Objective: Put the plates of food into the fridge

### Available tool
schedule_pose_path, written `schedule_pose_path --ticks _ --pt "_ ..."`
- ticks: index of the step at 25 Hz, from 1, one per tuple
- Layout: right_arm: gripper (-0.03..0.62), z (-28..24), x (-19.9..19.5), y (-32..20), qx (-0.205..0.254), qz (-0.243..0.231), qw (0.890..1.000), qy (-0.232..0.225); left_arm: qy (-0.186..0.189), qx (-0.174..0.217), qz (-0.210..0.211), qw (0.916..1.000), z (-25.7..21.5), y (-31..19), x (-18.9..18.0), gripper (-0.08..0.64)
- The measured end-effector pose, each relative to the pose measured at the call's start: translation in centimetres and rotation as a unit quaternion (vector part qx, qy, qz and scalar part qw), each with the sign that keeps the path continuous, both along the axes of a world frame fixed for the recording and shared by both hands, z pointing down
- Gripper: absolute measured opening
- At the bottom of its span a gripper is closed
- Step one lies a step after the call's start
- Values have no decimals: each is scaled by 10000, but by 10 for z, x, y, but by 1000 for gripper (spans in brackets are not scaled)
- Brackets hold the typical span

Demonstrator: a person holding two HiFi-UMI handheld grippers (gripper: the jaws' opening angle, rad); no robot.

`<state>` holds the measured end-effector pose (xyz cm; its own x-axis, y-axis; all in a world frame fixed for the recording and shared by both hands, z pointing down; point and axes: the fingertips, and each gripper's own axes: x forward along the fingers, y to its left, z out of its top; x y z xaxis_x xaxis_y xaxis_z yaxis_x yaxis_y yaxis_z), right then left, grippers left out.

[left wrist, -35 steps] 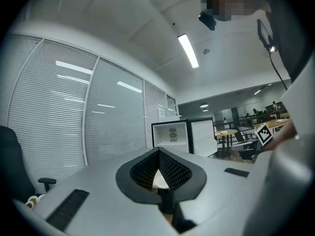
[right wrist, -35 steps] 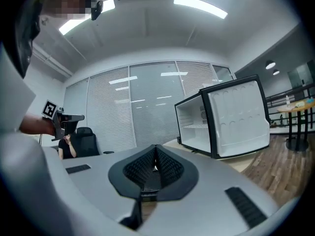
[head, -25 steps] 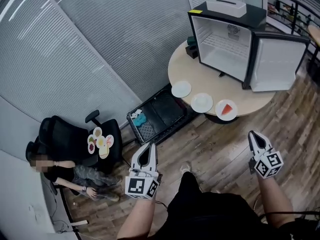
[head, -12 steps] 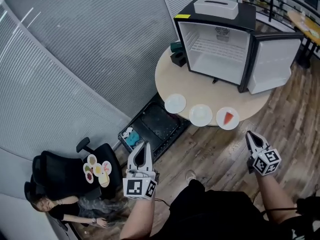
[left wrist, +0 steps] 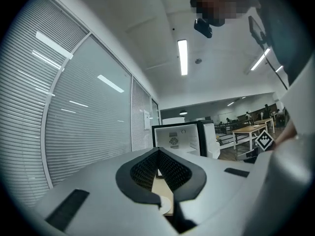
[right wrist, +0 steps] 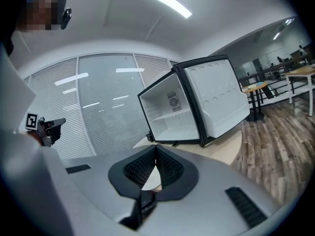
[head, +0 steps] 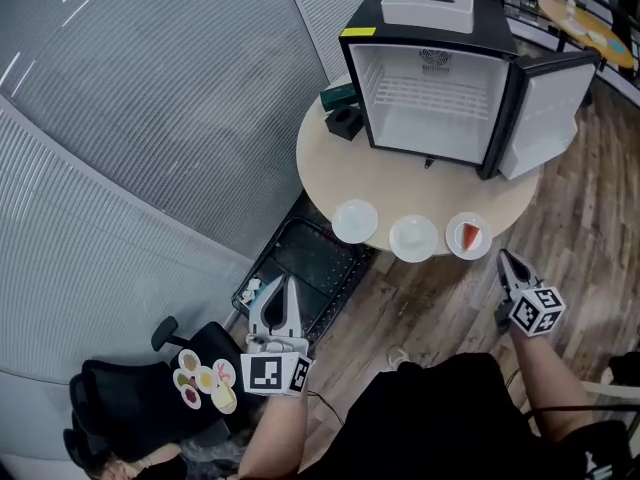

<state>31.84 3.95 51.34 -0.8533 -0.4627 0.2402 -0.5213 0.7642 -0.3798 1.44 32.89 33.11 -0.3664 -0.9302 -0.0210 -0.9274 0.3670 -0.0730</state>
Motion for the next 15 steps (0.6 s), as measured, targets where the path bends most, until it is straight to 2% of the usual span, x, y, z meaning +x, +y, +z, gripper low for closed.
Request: schedule_pose_path --ticks 6,15 --pt "4 12 -7 -2 -125 503 9986 42 47 -4 290 9996 7 -7 -33 3" --pt "5 54 -3 -4 -286 884 9956 103 -29 -5 532 9986 9 -23 -48 3"
